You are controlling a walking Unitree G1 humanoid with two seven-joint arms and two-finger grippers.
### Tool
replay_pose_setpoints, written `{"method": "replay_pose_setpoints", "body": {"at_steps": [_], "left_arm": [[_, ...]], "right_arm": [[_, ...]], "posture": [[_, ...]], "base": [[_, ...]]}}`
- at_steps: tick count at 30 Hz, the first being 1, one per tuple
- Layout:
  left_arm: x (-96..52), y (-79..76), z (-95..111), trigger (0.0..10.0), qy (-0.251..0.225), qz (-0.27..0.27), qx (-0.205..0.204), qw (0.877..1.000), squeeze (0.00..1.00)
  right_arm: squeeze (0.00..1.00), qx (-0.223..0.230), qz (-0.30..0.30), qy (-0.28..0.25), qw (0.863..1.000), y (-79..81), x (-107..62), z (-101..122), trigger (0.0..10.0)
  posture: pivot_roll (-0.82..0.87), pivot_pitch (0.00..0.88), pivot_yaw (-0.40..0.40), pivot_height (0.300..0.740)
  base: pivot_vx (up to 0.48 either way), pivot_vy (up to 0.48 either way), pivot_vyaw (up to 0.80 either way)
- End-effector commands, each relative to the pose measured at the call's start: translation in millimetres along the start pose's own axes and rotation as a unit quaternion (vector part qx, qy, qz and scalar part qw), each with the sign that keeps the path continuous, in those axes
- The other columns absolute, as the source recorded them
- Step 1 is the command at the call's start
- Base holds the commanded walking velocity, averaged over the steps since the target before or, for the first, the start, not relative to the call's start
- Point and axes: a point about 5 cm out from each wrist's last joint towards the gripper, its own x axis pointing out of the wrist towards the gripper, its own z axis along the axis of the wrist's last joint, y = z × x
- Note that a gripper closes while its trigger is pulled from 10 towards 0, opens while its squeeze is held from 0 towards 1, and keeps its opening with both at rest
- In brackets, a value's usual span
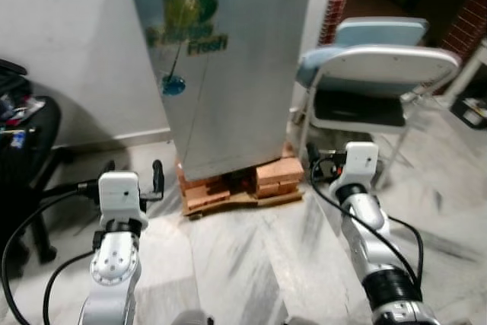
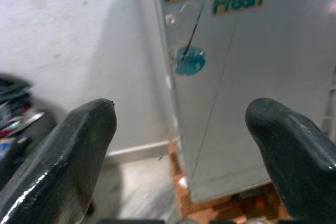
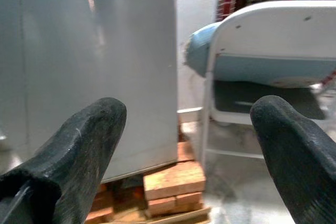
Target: Restocking fridge
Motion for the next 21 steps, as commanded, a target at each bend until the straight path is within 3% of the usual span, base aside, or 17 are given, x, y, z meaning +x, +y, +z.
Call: {"method": "replay_pose_setpoints", "body": {"at_steps": [1,17,21], "left_arm": [[0.1,7.0,-0.2,10.0,0.001,0.008,0.005,1.000,0.00],[-3.3,6.0,-2.7,10.0,0.005,0.002,0.002,1.000,0.00],[-4.2,5.7,-3.9,10.0,0.006,0.001,0.003,1.000,0.00]], "right_arm": [[0.00,0.008,0.012,-0.007,1.000,9.4,2.6,3.1,10.0],[0.00,0.008,0.019,-0.006,1.000,9.7,2.6,2.1,10.0],[0.00,0.007,0.019,-0.008,1.000,8.8,2.9,3.0,10.0]], "posture": [[0.03,0.035,0.013,0.740],[0.03,0.033,0.007,0.740],[0.03,0.033,0.009,0.740]], "base": [[0.000,0.480,-0.80],[0.000,0.464,-0.80],[0.000,0.458,-0.34]]}}
